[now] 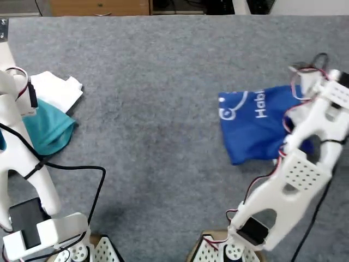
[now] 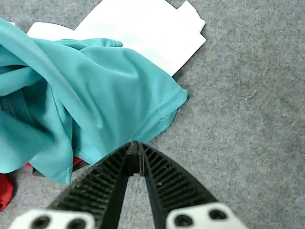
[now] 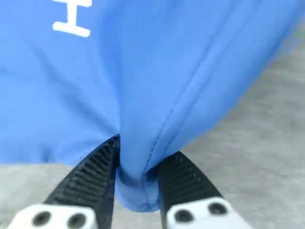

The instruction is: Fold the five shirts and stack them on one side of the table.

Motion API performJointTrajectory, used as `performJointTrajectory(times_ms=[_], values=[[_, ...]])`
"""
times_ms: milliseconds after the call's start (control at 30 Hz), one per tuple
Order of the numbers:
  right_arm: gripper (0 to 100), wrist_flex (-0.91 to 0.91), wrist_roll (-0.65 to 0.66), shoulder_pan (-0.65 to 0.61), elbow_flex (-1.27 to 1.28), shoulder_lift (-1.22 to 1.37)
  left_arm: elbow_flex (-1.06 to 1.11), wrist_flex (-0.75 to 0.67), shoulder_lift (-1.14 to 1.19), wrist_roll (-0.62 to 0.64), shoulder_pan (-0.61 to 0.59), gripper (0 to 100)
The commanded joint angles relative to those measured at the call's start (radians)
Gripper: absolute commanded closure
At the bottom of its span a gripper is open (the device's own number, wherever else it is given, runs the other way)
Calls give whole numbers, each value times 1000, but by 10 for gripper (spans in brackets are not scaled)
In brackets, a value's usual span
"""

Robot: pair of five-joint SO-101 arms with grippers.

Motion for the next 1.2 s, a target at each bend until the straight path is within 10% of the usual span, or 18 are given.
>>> performJointTrajectory(times_ms=[0,767,1167], values=[[997,-126,25,96,-30,-67,-5,9,-38,-6,-11,981],[995,-523,100,283,-39,54,-5,9,-39,-8,-11,981],[767,-420,137,275,-214,58,51,9,-38,-9,-11,981]])
